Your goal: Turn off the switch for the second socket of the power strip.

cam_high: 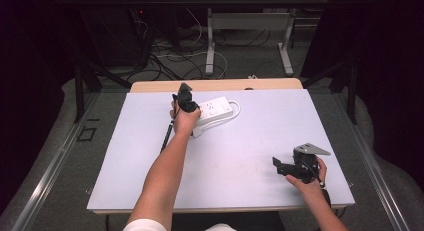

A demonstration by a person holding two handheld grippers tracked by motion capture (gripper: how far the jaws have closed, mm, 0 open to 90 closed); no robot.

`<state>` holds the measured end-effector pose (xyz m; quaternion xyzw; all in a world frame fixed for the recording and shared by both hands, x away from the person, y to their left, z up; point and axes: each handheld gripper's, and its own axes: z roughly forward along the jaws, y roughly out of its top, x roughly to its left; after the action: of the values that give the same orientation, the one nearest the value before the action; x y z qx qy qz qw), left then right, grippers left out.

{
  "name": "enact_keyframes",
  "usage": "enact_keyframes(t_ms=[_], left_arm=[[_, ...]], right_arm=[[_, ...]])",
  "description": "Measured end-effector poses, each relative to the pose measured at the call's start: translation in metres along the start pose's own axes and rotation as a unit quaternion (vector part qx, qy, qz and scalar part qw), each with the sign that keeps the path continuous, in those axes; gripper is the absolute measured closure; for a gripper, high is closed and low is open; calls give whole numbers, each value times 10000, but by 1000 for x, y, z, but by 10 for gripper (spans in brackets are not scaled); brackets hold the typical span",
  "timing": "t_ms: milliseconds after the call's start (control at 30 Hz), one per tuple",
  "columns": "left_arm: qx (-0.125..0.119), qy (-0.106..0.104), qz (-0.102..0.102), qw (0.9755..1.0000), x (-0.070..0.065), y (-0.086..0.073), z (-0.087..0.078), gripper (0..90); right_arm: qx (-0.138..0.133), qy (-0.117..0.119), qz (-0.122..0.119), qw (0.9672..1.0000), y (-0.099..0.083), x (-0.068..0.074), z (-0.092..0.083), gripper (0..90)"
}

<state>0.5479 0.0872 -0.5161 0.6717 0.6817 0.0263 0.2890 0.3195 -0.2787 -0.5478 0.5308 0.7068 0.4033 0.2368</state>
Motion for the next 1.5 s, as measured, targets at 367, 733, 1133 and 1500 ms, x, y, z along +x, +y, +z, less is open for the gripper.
enact_keyframes(t_ms=[367,733,1133,1500], left_arm=[[-8,-43,12,10000,1,-1,0,895],[-3,-24,39,10000,2,-2,1,900],[-23,-32,36,10000,2,-3,1,898],[-17,-34,64,10000,3,-3,-2,829]], right_arm=[[-5,5,-22,10000,0,0,0,131],[11,12,4,10000,0,0,0,131],[-3,6,-6,10000,0,-1,1,131],[7,27,16,10000,1,-1,1,134]])
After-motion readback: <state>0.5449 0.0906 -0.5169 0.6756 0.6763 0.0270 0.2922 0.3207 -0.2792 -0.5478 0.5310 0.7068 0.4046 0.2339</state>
